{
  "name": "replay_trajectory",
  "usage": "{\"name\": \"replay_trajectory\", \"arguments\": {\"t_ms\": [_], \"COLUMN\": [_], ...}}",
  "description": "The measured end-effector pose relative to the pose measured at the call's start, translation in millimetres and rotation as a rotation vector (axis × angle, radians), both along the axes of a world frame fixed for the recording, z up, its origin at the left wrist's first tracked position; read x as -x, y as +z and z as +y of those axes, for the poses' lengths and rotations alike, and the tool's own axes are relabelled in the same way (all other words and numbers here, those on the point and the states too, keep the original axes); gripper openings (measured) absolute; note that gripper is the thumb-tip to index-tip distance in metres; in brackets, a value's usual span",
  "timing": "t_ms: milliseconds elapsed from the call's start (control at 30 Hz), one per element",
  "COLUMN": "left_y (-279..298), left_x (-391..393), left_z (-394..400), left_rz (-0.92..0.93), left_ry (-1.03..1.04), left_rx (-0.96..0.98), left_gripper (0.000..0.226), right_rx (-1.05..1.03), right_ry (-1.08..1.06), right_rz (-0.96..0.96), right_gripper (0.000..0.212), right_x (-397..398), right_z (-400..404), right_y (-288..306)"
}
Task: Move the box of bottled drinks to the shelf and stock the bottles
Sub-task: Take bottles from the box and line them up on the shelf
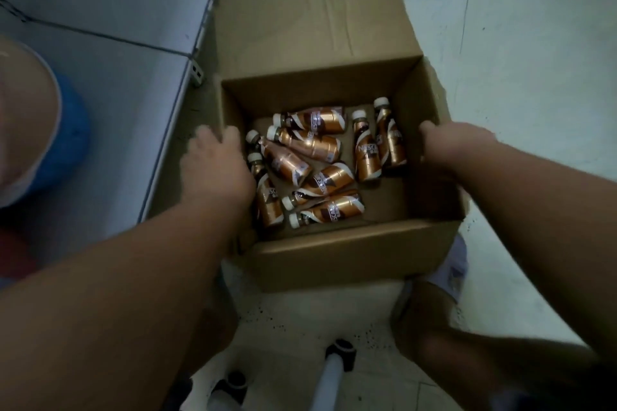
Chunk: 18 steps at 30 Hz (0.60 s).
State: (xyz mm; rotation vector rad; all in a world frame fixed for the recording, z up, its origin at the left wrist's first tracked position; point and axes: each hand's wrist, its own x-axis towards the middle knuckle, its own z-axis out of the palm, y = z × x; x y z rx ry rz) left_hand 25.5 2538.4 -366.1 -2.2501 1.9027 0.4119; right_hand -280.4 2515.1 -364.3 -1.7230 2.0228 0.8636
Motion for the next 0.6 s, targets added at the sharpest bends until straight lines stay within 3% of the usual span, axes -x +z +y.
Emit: {"name": "replay_trajectory", "arguments": {"t_ms": [100,167,367,500,600], "left_y": [8.5,-4.8,-80.9,-129.3,-147.1], "left_x": [20.2,29.8,30.5,26.7,36.8], "left_z": [6.2,6.0,-20.5,-26.6,-16.6], "left_rz": [0.158,0.288,0.627,0.587,0.516], "left_ry": [-0.152,-0.105,0.471,0.524,0.490], "left_rx": [-0.036,-0.139,-0.217,-0.291,-0.263], "left_gripper": [0.059,0.058,0.052,0.069,0.089], "right_rx": [-0.007,0.013,0.059,0.055,0.006], "right_ry": [0.018,0.046,0.027,-0.039,0.050], "right_rz": [-0.131,-0.260,-0.560,-0.709,-0.652], "right_gripper": [0.047,0.041,0.031,0.044,0.047], "right_x": [-40.1,-66.9,-129.9,-164.9,-187.5], "right_z": [4.5,6.1,-13.8,-48.3,-65.4], "right_y": [5.1,-6.7,-77.7,-114.2,-131.0]}}
